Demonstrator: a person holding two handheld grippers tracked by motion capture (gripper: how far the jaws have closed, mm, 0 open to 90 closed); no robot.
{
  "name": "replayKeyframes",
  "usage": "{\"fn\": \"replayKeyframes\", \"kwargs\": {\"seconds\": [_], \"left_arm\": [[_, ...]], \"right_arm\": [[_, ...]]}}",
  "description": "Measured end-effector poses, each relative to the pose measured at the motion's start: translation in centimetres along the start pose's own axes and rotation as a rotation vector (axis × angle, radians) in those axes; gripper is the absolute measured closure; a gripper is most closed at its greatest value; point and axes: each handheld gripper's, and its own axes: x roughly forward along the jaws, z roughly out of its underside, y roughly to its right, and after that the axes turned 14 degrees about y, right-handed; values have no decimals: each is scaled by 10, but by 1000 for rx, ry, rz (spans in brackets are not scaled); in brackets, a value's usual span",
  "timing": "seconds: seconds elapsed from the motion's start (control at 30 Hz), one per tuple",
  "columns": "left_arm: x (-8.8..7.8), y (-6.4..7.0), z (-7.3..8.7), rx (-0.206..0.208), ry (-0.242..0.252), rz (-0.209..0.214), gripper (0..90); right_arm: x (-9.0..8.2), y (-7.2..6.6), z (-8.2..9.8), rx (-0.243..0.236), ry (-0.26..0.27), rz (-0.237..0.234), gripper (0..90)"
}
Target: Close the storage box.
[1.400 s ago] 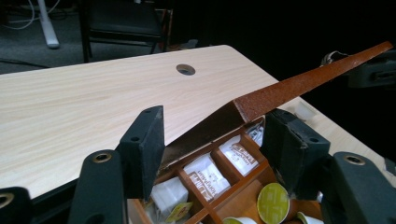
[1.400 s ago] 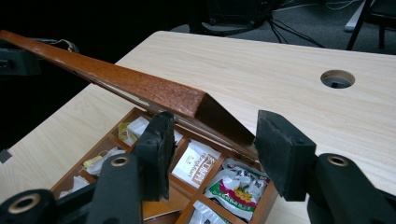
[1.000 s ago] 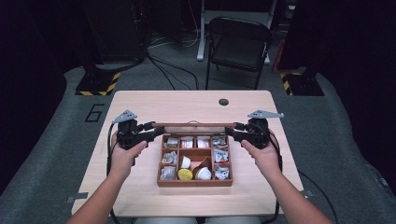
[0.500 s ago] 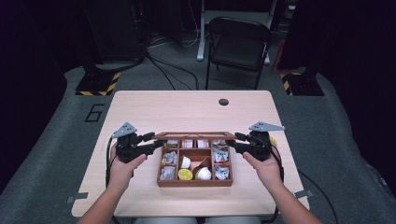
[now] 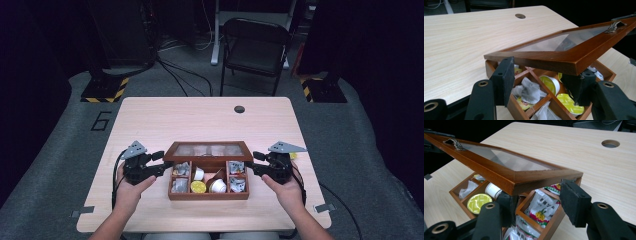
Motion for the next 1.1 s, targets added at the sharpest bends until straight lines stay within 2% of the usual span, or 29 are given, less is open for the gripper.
{"fn": "replayKeyframes", "kwargs": {"seconds": [0.33,0.53,0.7,0.83,0.87,1.1], "left_arm": [[-4,3,11,7,-20,-11,424],[-6,5,17,14,-30,-14,419],[-7,5,22,17,-38,-9,419],[-8,6,27,8,-44,-5,418],[-8,6,28,22,-51,-4,418],[-9,6,36,32,-65,2,418]], "right_arm": [[-6,-4,12,-15,-14,2,480],[-6,-4,20,2,-17,1,469],[-7,-7,25,-2,-26,-1,467],[-9,-9,28,-7,-36,-3,464],[-10,-9,29,-14,-40,0,464],[-10,-10,36,-40,-66,2,454]]}}
